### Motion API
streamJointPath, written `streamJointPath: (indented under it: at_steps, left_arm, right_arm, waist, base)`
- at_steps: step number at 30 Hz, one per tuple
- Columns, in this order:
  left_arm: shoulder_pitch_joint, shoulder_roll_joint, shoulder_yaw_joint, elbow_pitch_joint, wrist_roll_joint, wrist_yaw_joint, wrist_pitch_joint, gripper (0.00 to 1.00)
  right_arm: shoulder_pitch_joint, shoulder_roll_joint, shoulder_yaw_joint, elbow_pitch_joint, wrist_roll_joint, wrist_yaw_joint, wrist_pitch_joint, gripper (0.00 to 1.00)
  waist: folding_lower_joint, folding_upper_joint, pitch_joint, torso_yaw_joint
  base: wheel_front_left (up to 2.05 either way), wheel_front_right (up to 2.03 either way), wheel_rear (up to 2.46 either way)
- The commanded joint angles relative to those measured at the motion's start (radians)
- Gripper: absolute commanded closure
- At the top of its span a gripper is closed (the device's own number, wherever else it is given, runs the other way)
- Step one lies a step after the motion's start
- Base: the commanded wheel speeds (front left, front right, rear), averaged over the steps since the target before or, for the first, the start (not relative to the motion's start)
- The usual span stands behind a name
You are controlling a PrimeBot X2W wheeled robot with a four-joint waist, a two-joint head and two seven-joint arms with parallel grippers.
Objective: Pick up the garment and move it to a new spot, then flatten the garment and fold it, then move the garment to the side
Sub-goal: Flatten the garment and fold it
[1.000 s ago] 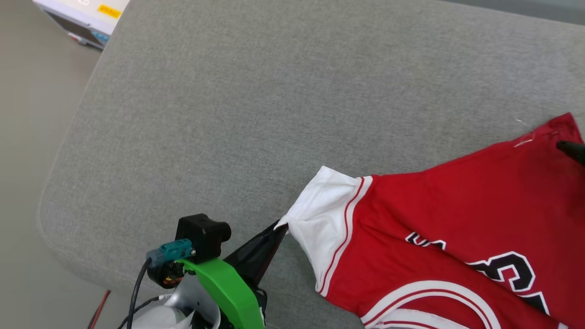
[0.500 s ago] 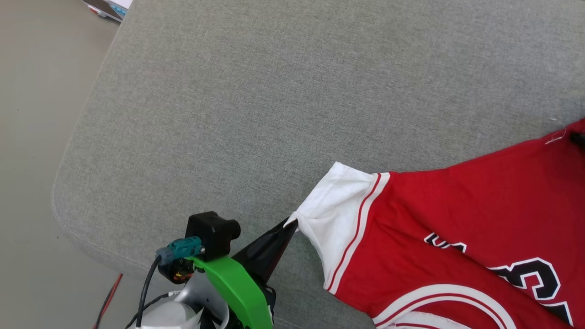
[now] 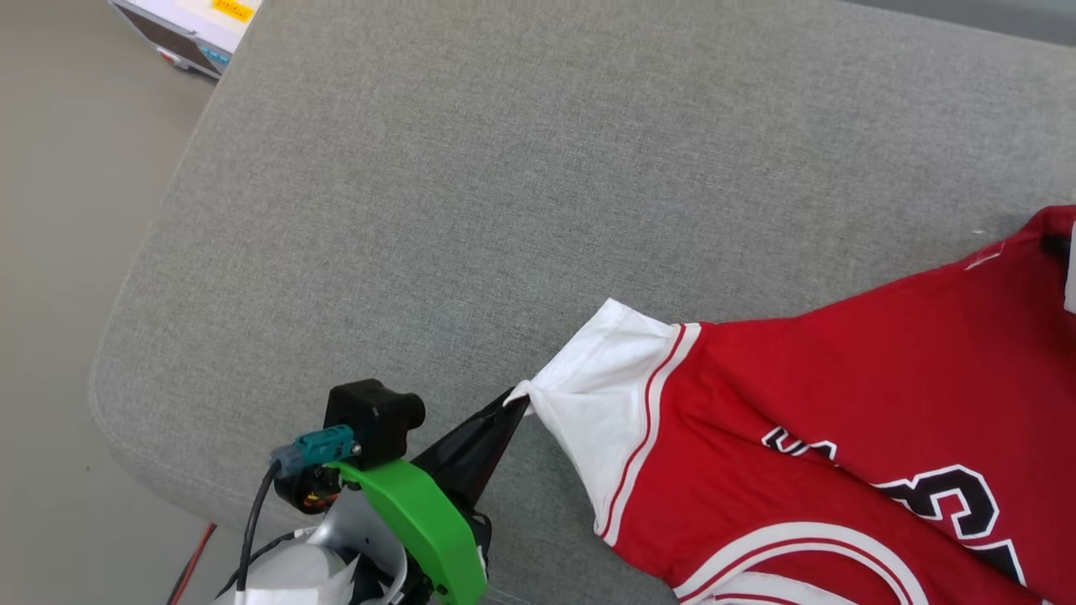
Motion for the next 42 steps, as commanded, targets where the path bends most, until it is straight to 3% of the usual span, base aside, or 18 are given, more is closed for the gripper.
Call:
streamJointPath:
  at_steps: [1, 11, 23, 42]
  left_arm:
    - [-0.004, 0.01, 0.008, 0.001, -0.005, 0.007, -0.007, 1.0]
    - [0.01, 0.066, 0.058, -0.032, -0.015, 0.037, -0.015, 1.0]
    - [-0.071, 0.14, 0.173, -0.107, 0.001, 0.073, -0.031, 1.0]
    - [-0.359, 0.227, 0.372, -0.214, 0.086, 0.13, -0.041, 1.0]
  right_arm:
    - [-0.01, 0.001, 0.002, 0.003, 0.017, -0.001, -0.024, 1.0]
    - [0.009, -0.017, 0.022, -0.059, 0.1, -0.001, -0.14, 1.0]
    - [0.047, -0.032, -0.017, -0.26, 0.146, -0.001, -0.186, 1.0]
    - [0.101, 0.041, -0.155, -0.585, 0.136, -0.001, -0.228, 1.0]
  waist:
    - [-0.0001, 0.0, -0.041, -0.025]
    - [-0.0001, 0.0, -0.168, -0.114]
    - [-0.0001, 0.0, -0.271, -0.236]
    - [-0.0001, 0.0, -0.303, -0.373]
  base:
    - [0.0, 0.0, 0.0]
    - [0.0, 0.0, 0.0]
    - [0.0, 0.0, 0.0]
    - [0.0, 0.0, 0.0]
